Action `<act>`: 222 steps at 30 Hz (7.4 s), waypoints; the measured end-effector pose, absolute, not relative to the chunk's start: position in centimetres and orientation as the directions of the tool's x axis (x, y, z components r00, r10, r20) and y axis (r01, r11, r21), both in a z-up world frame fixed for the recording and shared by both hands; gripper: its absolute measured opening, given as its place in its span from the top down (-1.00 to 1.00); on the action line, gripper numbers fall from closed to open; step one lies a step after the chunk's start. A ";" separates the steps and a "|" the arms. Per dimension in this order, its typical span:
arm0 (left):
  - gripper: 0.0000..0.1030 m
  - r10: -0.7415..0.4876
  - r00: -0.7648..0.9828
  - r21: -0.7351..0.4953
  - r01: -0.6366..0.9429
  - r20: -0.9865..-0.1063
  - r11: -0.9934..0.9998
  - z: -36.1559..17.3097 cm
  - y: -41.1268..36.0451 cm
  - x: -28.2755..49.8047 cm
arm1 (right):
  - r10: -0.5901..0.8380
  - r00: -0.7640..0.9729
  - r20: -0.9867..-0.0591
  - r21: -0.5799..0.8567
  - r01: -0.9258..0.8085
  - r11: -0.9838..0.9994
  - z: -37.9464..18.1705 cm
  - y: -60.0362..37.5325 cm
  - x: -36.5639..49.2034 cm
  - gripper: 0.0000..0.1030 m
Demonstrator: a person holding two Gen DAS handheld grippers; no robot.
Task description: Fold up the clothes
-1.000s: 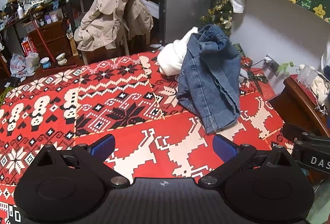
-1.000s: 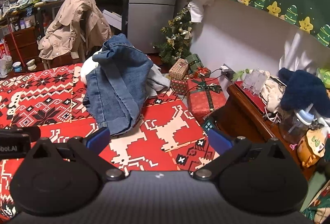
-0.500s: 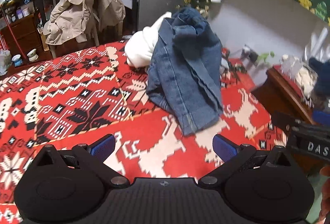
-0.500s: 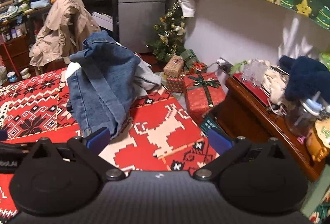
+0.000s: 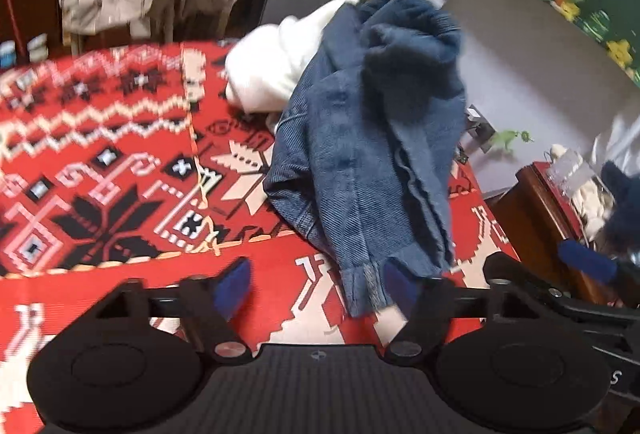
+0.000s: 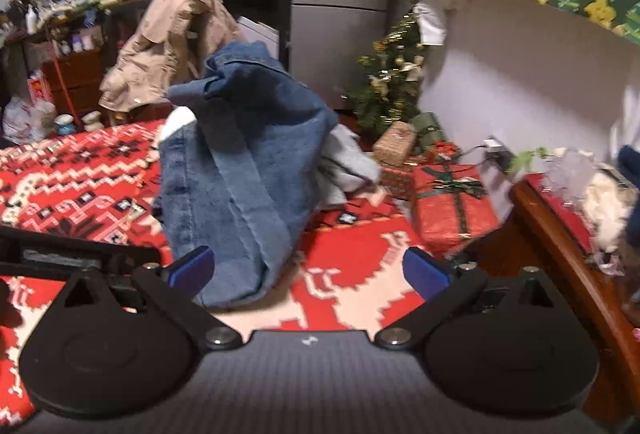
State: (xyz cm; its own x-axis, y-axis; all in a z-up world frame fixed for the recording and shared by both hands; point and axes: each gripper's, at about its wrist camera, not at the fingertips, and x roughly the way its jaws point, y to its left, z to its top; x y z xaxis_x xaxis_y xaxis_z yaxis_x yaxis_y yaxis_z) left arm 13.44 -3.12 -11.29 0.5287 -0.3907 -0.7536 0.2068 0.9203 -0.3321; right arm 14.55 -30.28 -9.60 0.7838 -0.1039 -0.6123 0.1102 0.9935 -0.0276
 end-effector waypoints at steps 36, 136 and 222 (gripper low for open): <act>0.91 -0.620 0.535 -0.605 0.235 -0.573 0.761 -10.8 -2.4 14.1 | 0.071 0.767 -0.638 0.266 0.133 0.955 -12.9 -32.5 17.4 0.82; 0.47 -0.165 0.783 0.697 0.613 -0.600 0.372 -17.2 0.6 -7.8 | 0.307 0.625 -0.718 0.395 0.003 0.919 -13.2 -26.6 4.5 -0.17; 0.83 0.145 0.881 0.146 -0.088 -0.451 0.985 -3.4 20.9 2.3 | 0.296 0.848 -0.439 -0.391 -0.477 0.787 -14.0 -9.2 6.7 0.79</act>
